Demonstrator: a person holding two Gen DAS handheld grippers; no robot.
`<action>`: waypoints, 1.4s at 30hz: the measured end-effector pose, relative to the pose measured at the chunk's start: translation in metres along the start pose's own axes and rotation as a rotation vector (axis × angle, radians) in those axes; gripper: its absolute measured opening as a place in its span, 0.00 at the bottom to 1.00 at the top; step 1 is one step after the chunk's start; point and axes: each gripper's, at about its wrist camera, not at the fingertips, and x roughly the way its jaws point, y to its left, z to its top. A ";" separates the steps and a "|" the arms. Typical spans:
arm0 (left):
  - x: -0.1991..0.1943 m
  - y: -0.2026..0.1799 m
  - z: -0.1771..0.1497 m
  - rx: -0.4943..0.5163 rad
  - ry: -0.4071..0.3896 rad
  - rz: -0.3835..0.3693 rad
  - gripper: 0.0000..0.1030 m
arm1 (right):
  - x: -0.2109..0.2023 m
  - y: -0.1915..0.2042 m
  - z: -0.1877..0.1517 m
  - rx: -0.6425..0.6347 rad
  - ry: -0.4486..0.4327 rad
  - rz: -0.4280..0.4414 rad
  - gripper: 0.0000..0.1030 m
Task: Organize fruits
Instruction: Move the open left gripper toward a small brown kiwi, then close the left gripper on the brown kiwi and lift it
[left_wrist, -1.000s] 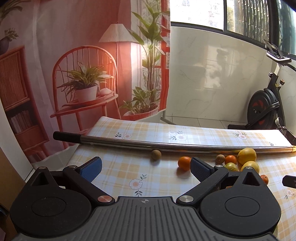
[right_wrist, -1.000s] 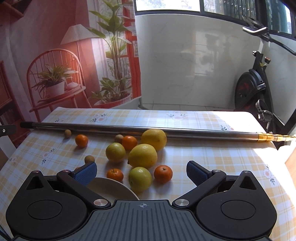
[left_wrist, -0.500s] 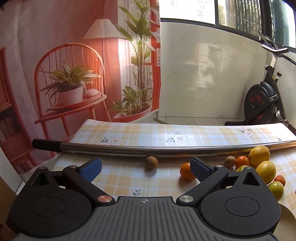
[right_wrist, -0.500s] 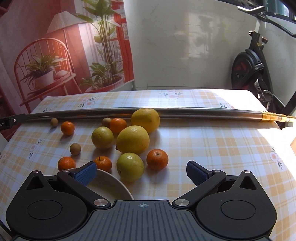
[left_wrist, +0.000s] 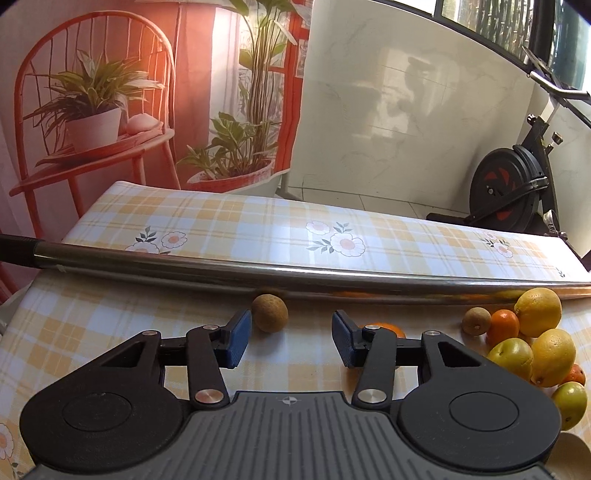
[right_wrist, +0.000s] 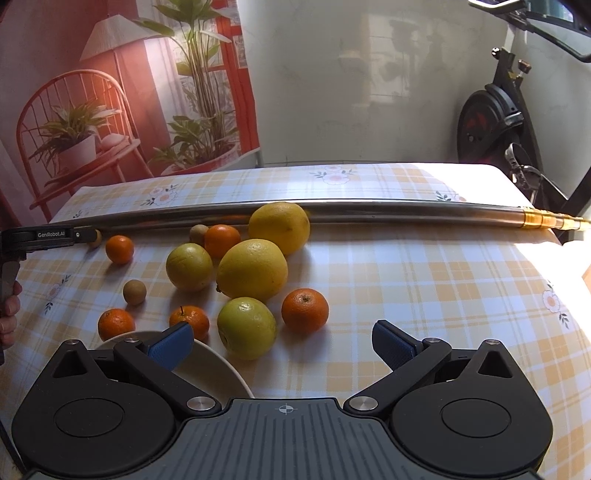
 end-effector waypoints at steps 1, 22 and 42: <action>0.006 0.001 0.001 -0.010 -0.002 0.008 0.49 | 0.000 -0.001 0.000 0.001 -0.001 -0.001 1.00; 0.019 -0.003 -0.006 0.020 0.010 0.061 0.27 | 0.009 -0.013 -0.003 0.053 0.013 0.008 1.00; -0.126 -0.062 -0.073 0.113 -0.049 -0.151 0.27 | -0.021 -0.022 -0.023 0.114 -0.048 0.027 1.00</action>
